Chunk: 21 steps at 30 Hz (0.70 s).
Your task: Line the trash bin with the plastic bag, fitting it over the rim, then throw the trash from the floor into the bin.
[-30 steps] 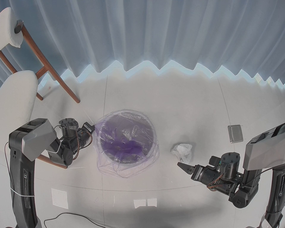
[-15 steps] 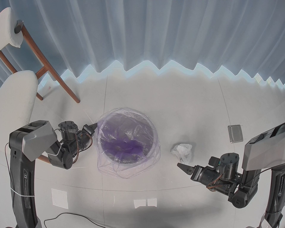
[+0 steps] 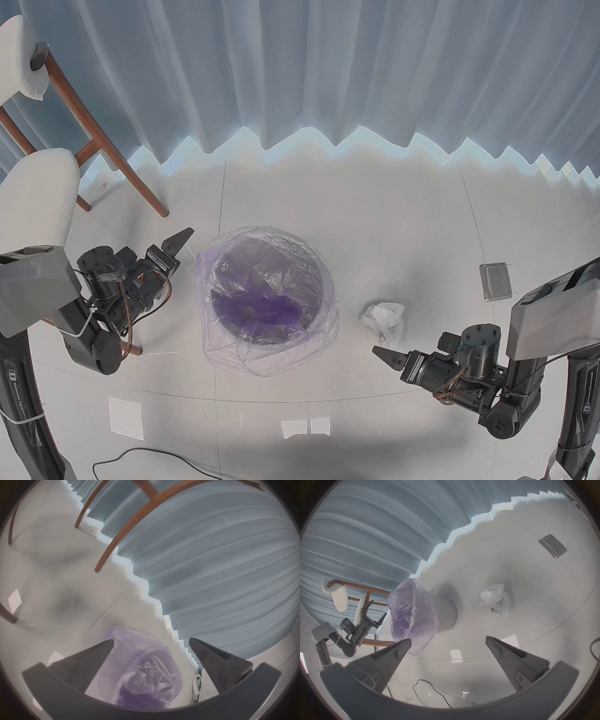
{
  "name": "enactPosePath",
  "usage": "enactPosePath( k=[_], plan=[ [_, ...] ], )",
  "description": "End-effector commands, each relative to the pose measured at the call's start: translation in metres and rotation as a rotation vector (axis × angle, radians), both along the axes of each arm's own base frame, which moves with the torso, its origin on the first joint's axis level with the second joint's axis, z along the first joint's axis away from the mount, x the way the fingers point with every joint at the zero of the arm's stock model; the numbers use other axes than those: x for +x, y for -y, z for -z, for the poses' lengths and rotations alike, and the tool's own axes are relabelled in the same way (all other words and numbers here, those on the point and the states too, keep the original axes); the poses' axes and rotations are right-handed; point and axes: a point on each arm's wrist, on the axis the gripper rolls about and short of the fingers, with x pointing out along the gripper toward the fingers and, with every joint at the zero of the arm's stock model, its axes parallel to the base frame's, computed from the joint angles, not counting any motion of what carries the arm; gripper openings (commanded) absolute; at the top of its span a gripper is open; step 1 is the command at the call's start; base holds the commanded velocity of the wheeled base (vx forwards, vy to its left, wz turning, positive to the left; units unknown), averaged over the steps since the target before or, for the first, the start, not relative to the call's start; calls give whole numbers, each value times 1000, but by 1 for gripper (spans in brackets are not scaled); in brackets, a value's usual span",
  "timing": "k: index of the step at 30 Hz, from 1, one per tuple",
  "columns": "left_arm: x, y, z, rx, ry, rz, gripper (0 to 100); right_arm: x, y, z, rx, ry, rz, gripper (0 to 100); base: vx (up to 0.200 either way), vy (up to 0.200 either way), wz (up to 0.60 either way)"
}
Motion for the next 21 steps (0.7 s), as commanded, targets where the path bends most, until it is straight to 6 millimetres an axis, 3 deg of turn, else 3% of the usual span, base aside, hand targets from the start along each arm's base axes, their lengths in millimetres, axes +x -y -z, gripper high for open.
enactPosePath(
  k=[1, 4, 5, 8, 12, 13, 16, 21],
  plan=[
    [-23, -4, -51, 25, 155, -30, 100, 3, 1, 1, 3, 11, 7, 100, 0, 0, 0],
    [-45, -7, -88, 37, 268, -41, 100, 1, 1, -3, -1, 26, 6, 100, 0, 0, 0],
    [-45, -7, -88, 37, 268, -41, 100, 1, 1, -3, -1, 26, 6, 100, 0, 0, 0],
    [-92, -11, -125, 110, 365, -14, 100, -6, -3, -12, -22, 62, -21, 100, 0, 0, 0],
    [-132, -24, -157, 185, 428, 28, 100, -14, -2, -21, -50, 98, -48, 100, 200, 200, 0],
    [-132, -24, -157, 185, 428, 28, 100, -14, -2, -21, -50, 98, -48, 100, 200, 200, 0],
    [-162, -25, -180, 201, 473, 90, 100, -12, -8, -23, -78, 144, -82, 100, 67, 67, 0],
    [-185, -23, -189, 206, 494, 130, 100, -7, -15, -27, -111, 212, -112, 100, 0, 0, 0]
  ],
)
